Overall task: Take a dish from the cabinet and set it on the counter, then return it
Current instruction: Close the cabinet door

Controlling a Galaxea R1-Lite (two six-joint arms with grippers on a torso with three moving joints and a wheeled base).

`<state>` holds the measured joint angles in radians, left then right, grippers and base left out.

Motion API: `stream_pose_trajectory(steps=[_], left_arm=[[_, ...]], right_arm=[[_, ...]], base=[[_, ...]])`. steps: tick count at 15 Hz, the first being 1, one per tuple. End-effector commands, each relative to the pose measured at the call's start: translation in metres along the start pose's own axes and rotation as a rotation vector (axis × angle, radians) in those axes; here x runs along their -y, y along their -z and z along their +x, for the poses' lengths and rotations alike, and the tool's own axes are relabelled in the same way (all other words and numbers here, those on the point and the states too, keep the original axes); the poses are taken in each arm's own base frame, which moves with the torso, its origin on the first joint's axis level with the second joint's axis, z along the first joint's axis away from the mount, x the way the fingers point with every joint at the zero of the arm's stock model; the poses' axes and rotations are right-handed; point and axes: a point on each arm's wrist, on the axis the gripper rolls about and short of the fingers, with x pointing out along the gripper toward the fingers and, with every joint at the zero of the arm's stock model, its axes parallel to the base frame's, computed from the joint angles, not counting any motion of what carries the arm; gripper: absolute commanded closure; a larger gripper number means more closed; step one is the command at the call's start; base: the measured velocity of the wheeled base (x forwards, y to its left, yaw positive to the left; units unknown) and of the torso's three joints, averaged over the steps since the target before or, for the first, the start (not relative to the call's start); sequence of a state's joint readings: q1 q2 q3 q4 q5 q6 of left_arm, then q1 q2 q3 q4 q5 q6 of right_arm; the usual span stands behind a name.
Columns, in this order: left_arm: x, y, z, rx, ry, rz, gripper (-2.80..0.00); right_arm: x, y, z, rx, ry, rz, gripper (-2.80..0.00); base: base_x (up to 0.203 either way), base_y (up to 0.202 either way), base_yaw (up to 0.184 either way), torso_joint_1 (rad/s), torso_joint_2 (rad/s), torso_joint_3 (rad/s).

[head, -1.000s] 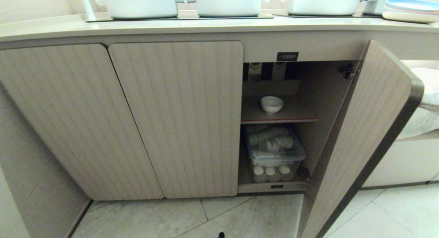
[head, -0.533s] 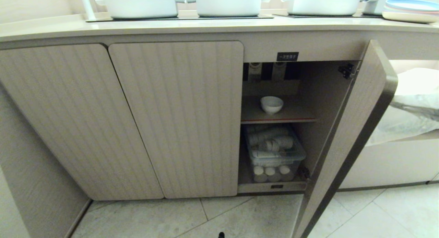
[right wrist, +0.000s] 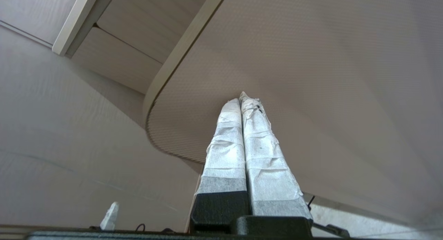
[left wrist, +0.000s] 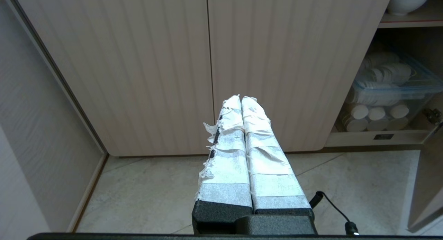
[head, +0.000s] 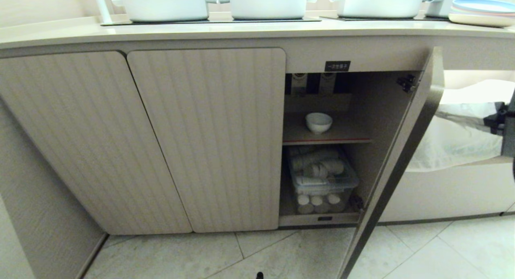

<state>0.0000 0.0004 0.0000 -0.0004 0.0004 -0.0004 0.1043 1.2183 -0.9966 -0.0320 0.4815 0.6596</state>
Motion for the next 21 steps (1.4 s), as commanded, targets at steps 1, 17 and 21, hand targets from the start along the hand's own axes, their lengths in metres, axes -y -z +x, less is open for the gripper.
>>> stream_pose_trajectory(steps=[1,17,21], left_arm=[[0.0,0.0,0.0,0.0,0.0,0.0,0.0],[0.0,0.0,0.0,0.001,0.0,0.0,0.0],[0.0,0.0,0.0,0.002,-0.001,0.0,0.0]], right_arm=[[0.007,-0.002,0.013,-0.015,0.009,0.012,0.0],[0.046,-0.042,0.149,0.244,-0.001,-0.208,0.0],[0.051,-0.041,0.147,0.306,0.006,-0.332,0.0]], base=[[0.0,0.0,0.0,0.0,0.0,0.0],[0.0,0.0,0.0,0.0,0.0,0.0],[0.0,0.0,0.0,0.0,0.0,0.0]])
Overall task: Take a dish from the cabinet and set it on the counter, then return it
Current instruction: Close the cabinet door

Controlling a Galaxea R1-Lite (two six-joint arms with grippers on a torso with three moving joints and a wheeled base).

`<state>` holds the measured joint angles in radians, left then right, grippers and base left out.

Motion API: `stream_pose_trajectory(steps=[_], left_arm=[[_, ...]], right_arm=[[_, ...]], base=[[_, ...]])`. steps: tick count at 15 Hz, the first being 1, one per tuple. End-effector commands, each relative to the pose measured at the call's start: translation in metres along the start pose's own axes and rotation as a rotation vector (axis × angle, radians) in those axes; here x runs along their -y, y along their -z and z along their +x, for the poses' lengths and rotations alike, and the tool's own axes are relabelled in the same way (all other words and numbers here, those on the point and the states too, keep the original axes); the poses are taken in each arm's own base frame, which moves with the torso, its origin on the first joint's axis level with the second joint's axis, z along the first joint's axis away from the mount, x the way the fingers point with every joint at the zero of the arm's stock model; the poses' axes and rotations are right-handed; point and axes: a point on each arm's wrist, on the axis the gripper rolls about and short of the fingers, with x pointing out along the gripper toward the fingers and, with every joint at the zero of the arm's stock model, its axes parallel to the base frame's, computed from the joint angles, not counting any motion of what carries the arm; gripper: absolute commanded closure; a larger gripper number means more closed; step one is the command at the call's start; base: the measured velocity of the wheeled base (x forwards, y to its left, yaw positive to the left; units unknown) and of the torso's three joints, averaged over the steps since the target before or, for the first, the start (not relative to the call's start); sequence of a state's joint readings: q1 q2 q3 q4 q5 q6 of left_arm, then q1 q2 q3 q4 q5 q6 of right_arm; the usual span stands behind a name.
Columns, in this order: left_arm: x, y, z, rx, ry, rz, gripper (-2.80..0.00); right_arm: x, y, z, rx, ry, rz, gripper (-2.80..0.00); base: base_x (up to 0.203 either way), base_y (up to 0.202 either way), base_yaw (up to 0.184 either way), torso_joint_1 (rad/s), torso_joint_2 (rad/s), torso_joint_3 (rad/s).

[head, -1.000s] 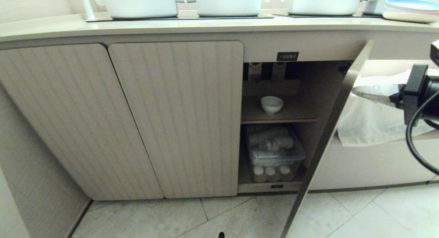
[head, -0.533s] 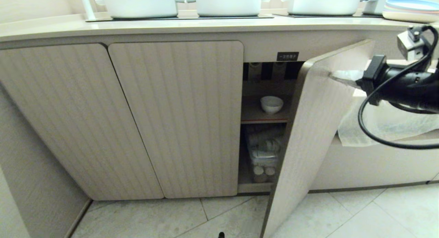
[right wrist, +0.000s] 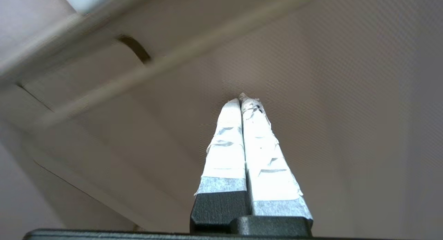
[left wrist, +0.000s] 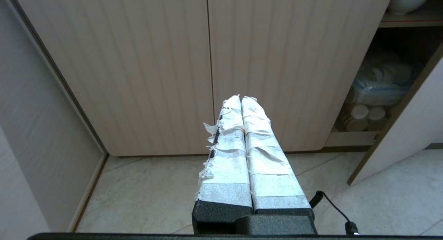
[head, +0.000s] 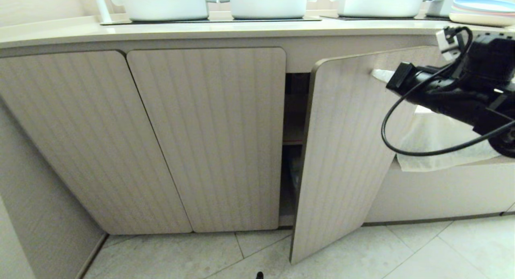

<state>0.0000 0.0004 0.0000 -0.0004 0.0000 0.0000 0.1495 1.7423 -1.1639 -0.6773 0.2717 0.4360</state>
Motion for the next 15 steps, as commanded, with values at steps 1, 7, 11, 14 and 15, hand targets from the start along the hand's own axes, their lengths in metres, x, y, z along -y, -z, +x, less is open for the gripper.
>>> stream_pose_trajectory(steps=[1,7,11,14,15], left_arm=[[0.0,0.0,0.0,0.0,0.0,0.0,0.0],[0.0,0.0,0.0,0.001,-0.001,-0.001,0.0],[0.0,0.0,0.0,0.0,-0.001,0.0,0.0],[0.0,0.0,0.0,0.0,-0.001,0.0,0.0],[0.0,0.0,0.0,0.0,-0.001,0.0,0.0]], right_arm=[[0.002,0.002,-0.007,-0.008,0.01,-0.021,0.0],[-0.01,-0.003,-0.049,0.014,0.072,-0.102,0.0],[-0.016,0.001,-0.089,-0.024,0.13,-0.153,0.0],[-0.019,0.006,-0.113,-0.035,0.221,-0.203,0.0],[-0.019,0.009,-0.119,-0.044,0.246,-0.219,0.0]], base=[[0.0,0.0,0.0,0.0,0.0,0.0],[0.0,0.0,0.0,0.0,0.0,0.0],[0.0,0.0,0.0,0.0,0.0,0.0],[0.0,0.0,0.0,0.0,0.0,0.0],[0.0,0.0,0.0,0.0,0.0,0.0]])
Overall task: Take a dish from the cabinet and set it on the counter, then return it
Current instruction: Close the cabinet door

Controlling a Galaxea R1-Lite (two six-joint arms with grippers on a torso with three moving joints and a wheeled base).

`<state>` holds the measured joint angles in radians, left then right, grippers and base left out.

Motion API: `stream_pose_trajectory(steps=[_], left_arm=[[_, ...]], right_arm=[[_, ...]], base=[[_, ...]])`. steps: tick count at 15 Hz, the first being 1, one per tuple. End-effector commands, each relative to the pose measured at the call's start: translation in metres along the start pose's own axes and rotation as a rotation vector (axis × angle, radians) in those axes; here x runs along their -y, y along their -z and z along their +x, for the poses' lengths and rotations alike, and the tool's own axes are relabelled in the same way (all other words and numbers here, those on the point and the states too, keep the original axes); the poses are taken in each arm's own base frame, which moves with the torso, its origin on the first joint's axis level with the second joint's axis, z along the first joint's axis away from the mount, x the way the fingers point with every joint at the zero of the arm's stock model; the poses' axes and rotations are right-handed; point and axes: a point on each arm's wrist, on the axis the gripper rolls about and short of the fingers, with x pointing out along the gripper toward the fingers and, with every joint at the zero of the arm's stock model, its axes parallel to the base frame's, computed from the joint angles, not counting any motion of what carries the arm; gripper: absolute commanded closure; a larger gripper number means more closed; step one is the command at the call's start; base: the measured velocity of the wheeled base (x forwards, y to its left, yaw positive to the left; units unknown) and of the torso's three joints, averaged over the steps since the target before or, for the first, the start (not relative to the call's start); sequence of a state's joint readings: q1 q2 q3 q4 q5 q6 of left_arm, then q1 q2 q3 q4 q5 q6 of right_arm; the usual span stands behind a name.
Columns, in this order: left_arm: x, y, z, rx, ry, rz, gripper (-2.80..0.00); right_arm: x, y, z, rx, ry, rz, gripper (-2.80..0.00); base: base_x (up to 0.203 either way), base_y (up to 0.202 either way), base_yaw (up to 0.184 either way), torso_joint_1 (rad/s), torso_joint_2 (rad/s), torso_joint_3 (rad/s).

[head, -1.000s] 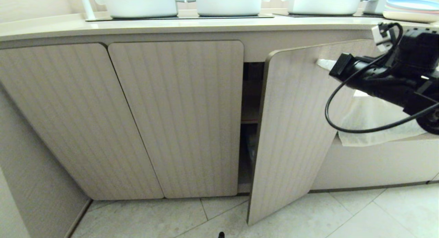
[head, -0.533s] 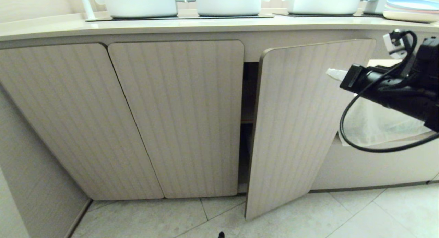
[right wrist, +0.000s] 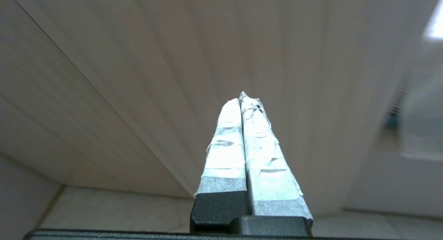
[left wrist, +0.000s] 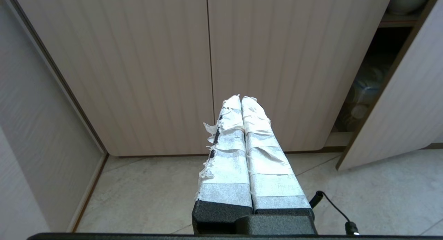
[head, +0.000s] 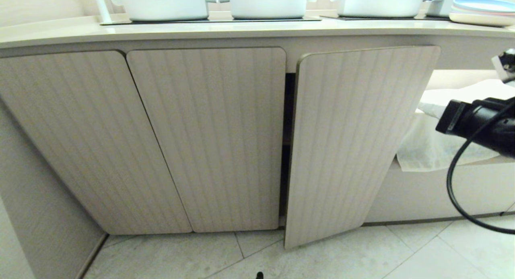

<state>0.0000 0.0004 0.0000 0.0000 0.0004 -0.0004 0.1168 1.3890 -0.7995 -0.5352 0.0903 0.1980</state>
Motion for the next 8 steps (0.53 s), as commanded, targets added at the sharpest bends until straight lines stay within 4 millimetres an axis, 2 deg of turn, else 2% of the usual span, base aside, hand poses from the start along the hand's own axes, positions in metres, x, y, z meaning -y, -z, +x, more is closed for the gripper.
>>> stream_pose_trajectory(steps=[1,6,8], left_arm=[[0.0,0.0,0.0,0.002,0.0,0.0,0.0],[0.0,0.0,0.0,0.001,-0.001,0.0,0.0],[0.0,0.0,0.0,0.0,-0.001,-0.001,0.0]], right_arm=[[-0.001,-0.001,-0.021,0.026,0.022,-0.025,0.0],[0.004,0.027,-0.047,-0.035,0.113,-0.037,0.0],[0.008,0.045,-0.06,-0.079,0.138,-0.057,0.0]], base=[[0.0,0.0,0.0,0.0,0.0,0.0],[0.0,0.0,0.0,0.0,0.0,0.0],[0.0,0.0,0.0,0.0,0.0,0.0]])
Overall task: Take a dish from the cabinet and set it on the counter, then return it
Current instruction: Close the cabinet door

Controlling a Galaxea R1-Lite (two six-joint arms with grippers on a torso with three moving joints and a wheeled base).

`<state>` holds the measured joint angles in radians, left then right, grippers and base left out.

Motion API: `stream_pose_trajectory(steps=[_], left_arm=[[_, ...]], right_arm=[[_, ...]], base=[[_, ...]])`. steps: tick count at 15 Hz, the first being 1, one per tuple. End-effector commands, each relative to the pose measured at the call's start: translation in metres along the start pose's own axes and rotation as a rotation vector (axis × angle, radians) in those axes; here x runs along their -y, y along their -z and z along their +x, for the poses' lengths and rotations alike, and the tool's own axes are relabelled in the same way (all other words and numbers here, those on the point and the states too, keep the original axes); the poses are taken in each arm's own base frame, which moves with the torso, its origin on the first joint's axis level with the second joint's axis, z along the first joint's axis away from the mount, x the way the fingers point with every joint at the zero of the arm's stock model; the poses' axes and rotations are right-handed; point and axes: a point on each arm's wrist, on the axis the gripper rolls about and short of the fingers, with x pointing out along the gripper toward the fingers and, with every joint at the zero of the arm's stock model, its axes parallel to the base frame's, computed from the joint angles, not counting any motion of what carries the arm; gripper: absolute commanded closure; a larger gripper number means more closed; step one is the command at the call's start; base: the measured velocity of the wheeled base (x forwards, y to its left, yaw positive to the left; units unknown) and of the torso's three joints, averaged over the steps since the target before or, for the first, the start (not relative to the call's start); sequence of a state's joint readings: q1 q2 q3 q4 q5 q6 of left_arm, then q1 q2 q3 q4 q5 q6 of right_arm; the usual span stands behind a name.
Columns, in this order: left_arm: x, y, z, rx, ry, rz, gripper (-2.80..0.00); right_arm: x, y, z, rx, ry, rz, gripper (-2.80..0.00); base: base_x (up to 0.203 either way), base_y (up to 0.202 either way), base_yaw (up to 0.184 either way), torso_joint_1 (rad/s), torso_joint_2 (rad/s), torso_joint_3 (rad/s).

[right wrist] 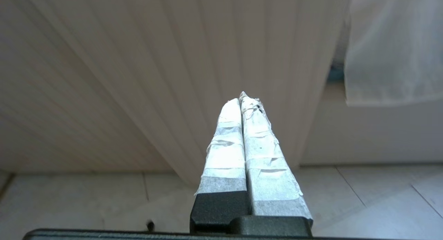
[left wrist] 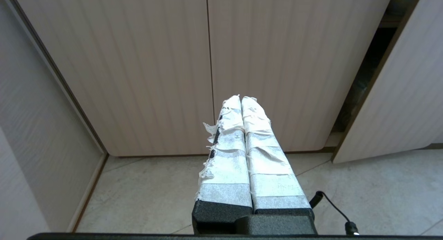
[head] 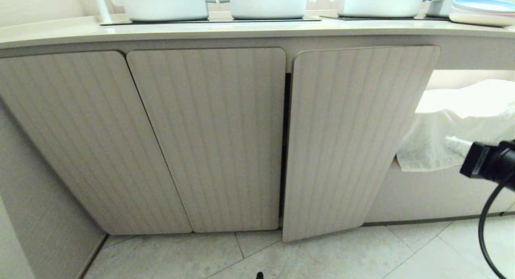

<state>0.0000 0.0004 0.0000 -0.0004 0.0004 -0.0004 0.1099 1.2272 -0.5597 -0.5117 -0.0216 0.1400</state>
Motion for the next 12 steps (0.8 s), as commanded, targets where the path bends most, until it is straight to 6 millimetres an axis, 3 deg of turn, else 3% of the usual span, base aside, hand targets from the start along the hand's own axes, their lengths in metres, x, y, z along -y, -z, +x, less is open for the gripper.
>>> stream_pose_trajectory(steps=[1,10,12], left_arm=[[0.0,0.0,0.0,0.0,-0.001,0.0,0.0],[0.0,0.0,0.0,0.001,-0.001,0.0,0.0],[0.0,0.0,0.0,0.001,0.0,0.0,0.0]], right_arm=[[0.005,0.015,-0.016,-0.016,0.02,-0.017,0.0],[0.028,0.106,-0.089,-0.077,0.169,-0.127,0.0],[0.029,0.11,-0.1,-0.046,0.184,-0.15,0.0]], base=[[0.0,0.0,0.0,0.0,0.0,0.0],[0.0,0.0,0.0,0.0,0.0,0.0],[0.0,0.0,0.0,0.0,0.0,0.0]])
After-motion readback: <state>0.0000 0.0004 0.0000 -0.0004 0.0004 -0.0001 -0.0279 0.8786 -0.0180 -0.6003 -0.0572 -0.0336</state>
